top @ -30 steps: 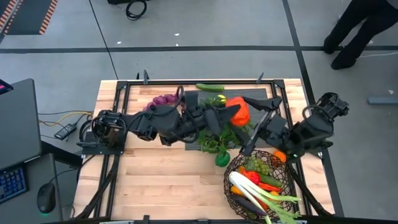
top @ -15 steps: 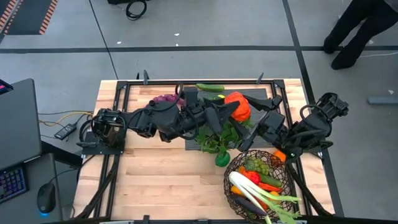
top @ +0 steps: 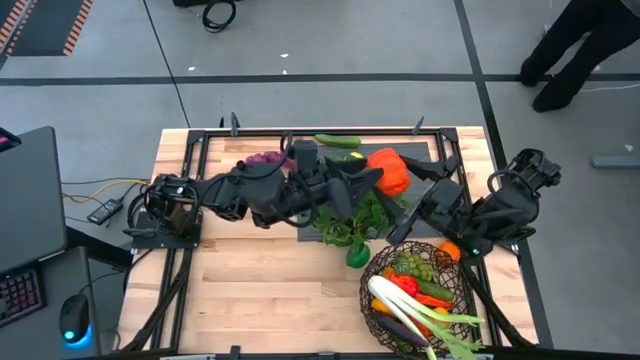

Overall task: Build produce basket
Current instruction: Put the orange squash into the brown wire basket

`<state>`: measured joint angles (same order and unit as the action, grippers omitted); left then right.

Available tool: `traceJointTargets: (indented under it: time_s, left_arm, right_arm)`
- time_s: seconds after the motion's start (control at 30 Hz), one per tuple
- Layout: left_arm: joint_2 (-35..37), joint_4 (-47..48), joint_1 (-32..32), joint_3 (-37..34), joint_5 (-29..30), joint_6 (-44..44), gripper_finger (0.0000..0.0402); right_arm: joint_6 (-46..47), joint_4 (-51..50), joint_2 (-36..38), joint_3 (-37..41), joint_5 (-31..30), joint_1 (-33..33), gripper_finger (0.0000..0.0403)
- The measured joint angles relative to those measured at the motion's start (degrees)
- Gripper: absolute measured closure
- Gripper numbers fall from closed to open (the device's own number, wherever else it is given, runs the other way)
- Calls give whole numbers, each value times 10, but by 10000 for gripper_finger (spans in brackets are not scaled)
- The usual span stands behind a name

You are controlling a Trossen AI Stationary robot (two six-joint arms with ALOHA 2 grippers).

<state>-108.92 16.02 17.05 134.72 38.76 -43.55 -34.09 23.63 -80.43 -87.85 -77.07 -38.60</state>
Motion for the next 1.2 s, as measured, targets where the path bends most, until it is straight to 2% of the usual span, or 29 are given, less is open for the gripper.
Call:
traceJointTargets:
  time_s: [0.13, 0.3, 0.57, 0.77, 1.2]
  left_arm:
    - [23, 36, 6, 0, -1, 34, 83]
    - [56, 59, 5, 0, 1, 99, 83]
    - [101, 62, 6, 0, 3, 171, 83]
    - [119, 65, 6, 1, 4, 193, 83]
    - [123, 69, 6, 0, 4, 199, 83]
  right_arm:
    - [-1, 1, 6, 0, -49, -15, 55]
    - [-1, 0, 14, 0, -65, -50, 55]
    - [10, 6, 8, 0, -129, -185, 55]
    - [128, 3, 9, 24, -130, -251, 55]
    - [343, 12, 8, 159, -130, -282, 55]
